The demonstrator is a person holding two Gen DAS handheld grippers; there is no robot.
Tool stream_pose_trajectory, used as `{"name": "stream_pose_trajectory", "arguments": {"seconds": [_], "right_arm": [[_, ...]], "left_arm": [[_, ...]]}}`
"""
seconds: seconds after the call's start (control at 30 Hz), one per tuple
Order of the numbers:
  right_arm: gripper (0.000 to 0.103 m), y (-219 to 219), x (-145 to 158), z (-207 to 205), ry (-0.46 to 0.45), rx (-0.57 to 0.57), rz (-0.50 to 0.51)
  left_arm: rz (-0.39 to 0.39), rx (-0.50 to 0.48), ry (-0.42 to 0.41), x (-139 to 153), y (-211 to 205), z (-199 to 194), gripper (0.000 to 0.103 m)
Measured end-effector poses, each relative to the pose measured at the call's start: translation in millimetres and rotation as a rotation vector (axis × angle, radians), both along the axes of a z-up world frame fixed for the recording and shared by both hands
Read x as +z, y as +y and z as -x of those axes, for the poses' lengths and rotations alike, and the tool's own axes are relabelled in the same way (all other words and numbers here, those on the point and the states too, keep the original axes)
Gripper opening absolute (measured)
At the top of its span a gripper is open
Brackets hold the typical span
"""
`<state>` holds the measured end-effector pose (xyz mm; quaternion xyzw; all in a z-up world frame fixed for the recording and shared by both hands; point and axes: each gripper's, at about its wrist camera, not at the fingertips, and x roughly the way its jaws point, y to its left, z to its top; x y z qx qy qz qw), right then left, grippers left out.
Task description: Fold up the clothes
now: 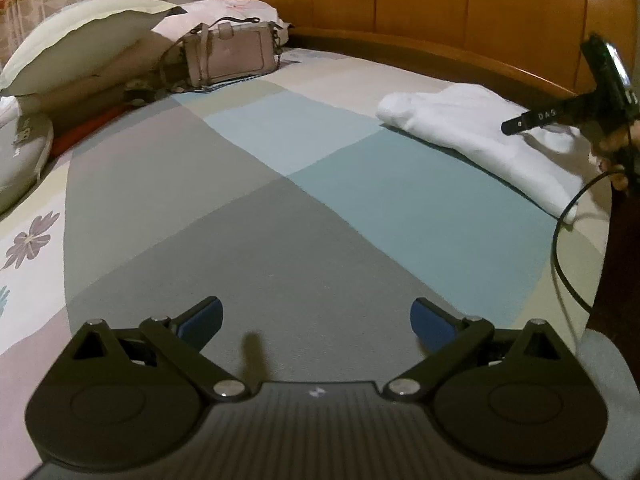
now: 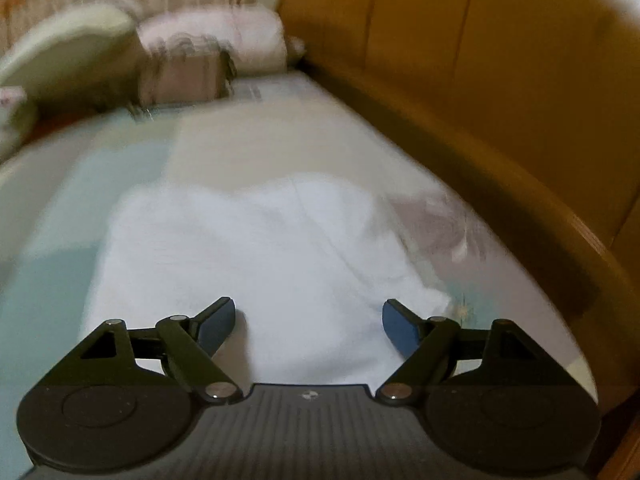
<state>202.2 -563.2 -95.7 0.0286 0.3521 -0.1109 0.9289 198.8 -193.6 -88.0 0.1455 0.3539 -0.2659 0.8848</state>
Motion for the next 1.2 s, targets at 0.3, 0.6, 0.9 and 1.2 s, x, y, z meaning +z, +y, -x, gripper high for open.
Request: {"name": "stream_pose_trajectory", "arguments": {"seconds": [0.3,0.6,0.9,1.2], "right_arm": [[0.087,7,16,-71,-0.017,0.052,-0.022],[0.097,10,21,-63,0.01,0.07,-0.078],[0.101,31,17,14,0.04,0.173,-0.226],[0.102,63,19,30,0.029,0.257,-0.308]], "left_arm": [[-0.003,0.041,-0.037,3,13,-7,0.1],[0.005,0.071,-0.058,7,28,-8,0.1],[-0.002,0.026,-0.06,14,12,5,0.1],[0.038,0.052,-0.064,35,14,22,0.1]]}}
